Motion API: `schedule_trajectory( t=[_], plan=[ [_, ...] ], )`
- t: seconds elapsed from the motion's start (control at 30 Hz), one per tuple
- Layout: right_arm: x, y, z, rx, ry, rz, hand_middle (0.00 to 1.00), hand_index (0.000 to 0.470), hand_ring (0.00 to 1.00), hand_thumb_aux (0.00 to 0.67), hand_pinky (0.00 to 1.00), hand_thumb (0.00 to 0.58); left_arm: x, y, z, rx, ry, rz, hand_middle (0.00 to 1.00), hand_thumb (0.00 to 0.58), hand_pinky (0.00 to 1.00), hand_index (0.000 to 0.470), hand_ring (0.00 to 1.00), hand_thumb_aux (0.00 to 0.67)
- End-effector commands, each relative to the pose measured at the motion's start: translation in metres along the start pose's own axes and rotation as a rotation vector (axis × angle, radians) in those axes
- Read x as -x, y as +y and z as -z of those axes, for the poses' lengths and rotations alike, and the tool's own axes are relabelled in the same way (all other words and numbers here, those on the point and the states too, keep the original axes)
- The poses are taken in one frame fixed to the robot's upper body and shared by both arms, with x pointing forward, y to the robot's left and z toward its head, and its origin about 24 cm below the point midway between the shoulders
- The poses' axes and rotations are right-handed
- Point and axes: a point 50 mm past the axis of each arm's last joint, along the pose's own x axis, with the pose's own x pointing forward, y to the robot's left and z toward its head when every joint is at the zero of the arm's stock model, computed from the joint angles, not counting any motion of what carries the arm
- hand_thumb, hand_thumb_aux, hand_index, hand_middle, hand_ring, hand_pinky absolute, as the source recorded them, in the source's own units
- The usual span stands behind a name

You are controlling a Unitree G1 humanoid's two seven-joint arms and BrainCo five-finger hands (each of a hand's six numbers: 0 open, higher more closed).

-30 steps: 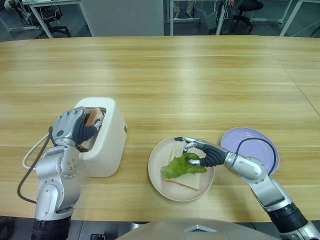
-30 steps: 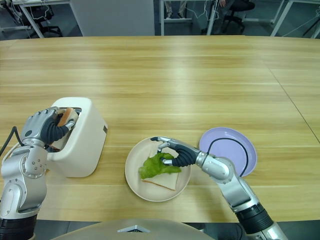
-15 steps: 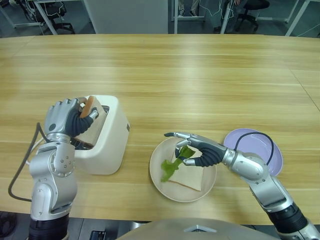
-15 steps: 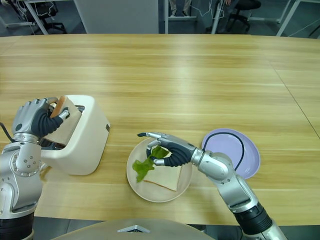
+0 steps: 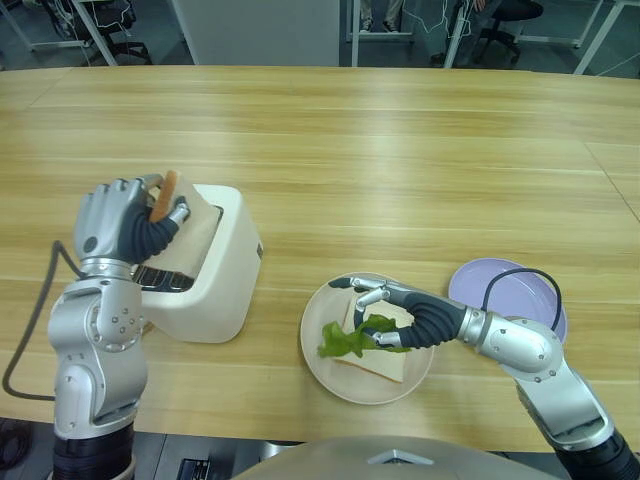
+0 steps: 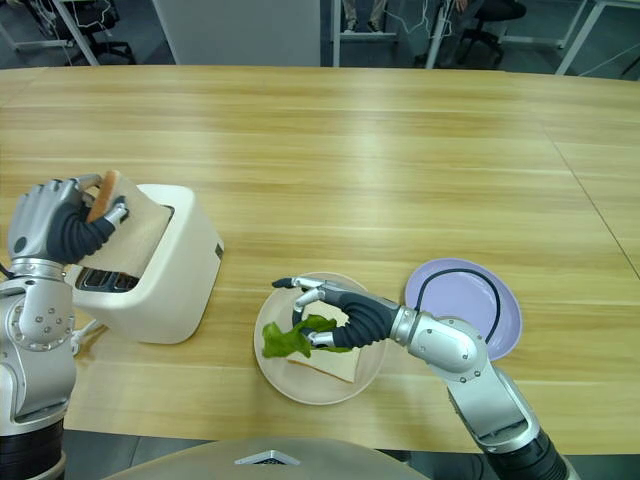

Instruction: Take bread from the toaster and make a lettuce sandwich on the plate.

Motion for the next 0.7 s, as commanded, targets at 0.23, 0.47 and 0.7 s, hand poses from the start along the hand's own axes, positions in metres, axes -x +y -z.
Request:
schedule_trajectory(
  t=[0.23, 0.47, 0.7],
  plan=[
    [0.004, 0.007, 0.006, -0.134, 0.035, -0.068, 0.00, 0.460, 0.00, 0.670, 0.00, 0.580, -0.001, 0.005, -0.003, 0.002, -0.028, -0.019, 1.00, 0.580, 1.00, 0.460, 1.00, 0.670],
    [0.001, 0.006, 0.025, -0.117, 0.137, -0.049, 0.00, 0.460, 0.00, 0.670, 0.00, 0.580, -0.001, 0.007, -0.004, 0.000, -0.039, -0.039, 1.00, 0.580, 1.00, 0.460, 1.00, 0.670],
    [-0.012, -0.011, 0.060, 0.111, 0.257, 0.101, 0.00, 0.460, 0.00, 0.670, 0.00, 0.580, 0.000, 0.016, -0.015, 0.007, -0.111, -0.105, 1.00, 0.580, 1.00, 0.460, 1.00, 0.670]
  ],
)
